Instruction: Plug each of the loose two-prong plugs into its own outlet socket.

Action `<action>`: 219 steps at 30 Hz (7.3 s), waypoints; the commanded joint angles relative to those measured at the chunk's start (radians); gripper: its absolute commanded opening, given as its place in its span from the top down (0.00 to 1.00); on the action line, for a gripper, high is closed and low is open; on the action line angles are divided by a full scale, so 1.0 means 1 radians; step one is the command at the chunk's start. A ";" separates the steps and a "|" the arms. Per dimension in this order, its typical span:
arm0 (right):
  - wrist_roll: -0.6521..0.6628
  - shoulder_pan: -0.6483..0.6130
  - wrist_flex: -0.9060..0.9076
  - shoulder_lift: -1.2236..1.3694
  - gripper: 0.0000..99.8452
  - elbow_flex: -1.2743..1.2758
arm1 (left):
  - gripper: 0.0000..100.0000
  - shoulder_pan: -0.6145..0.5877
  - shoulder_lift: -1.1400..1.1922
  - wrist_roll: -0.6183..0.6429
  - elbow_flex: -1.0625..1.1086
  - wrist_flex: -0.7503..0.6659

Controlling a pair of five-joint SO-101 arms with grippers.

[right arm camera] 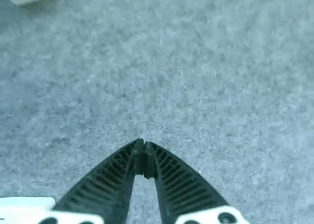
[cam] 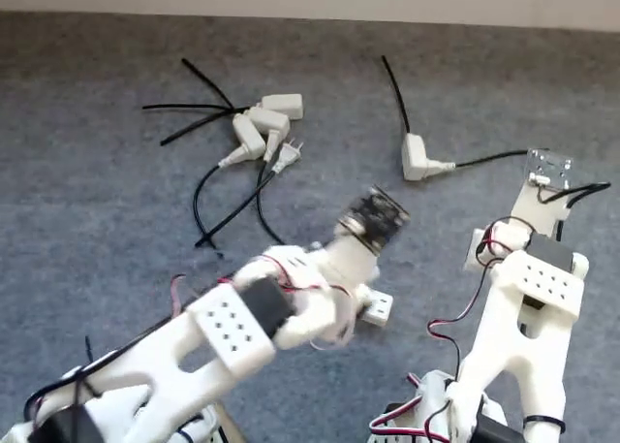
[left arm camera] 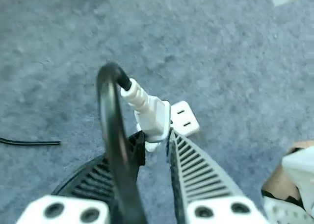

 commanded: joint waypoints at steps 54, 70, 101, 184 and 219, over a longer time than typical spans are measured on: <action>0.859 -0.647 0.300 0.004 0.60 0.047 | 0.99 -0.700 0.128 0.107 0.275 -1.066; 0.850 -0.825 0.048 0.165 0.60 0.148 | 0.99 -0.702 0.130 0.107 0.305 -1.125; 0.368 -0.768 -0.196 0.748 0.88 -0.417 | 0.99 -0.702 0.131 0.107 0.308 -1.126; 0.242 0.113 0.295 -0.579 0.57 0.286 | 0.99 -0.317 0.674 -0.227 -0.104 -1.106; 0.244 0.124 0.051 -0.960 0.57 0.857 | 0.99 -0.272 0.257 -0.227 0.326 -1.175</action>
